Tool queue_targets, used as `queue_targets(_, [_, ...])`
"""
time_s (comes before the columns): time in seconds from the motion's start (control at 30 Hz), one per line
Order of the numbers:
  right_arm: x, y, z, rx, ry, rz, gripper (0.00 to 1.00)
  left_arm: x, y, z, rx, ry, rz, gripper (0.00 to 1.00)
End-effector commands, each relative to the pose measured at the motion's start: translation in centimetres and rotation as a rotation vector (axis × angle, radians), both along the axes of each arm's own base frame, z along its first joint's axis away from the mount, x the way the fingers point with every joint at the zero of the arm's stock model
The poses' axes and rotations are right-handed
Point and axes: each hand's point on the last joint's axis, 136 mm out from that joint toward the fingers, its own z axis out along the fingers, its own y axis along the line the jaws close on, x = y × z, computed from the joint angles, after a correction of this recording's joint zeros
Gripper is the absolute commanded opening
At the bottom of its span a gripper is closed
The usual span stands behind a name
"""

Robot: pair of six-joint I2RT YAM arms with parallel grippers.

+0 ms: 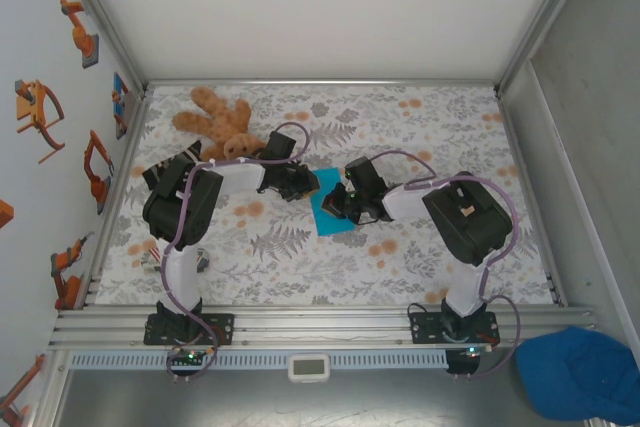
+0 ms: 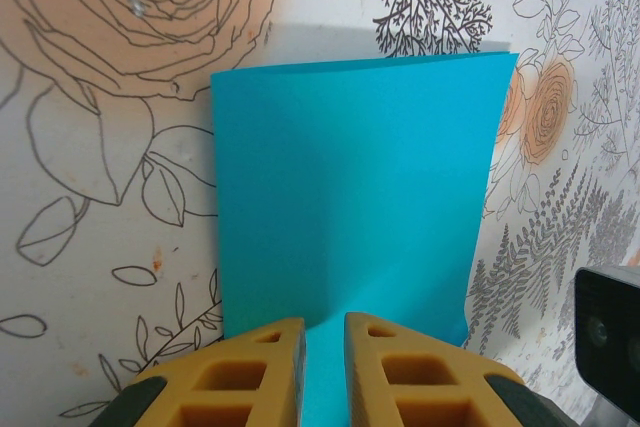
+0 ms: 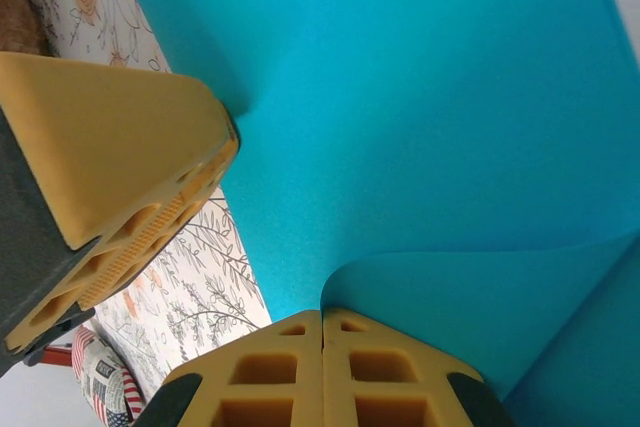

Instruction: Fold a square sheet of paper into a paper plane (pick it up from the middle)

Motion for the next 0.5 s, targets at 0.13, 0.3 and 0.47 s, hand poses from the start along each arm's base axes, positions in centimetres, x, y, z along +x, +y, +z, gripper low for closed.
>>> queue_targets(0.13, [0.13,0.46,-0.58,-0.012,0.012,0.003,0.00,-1.95,1.18,-2.63,0.072,0.076,-0.020,0.18])
queue_targets(0.3, [0.07,0.38,-0.60,-0.017,0.016,0.002,0.00,-1.85,1.11,-2.42,0.069,0.071,-0.020,0.18])
queue_targets(0.47, [-0.11,0.16,-0.79,-0.031,0.024,0.003,0.00,-1.48,1.08,-1.75,0.063,0.060,-0.018,0.18])
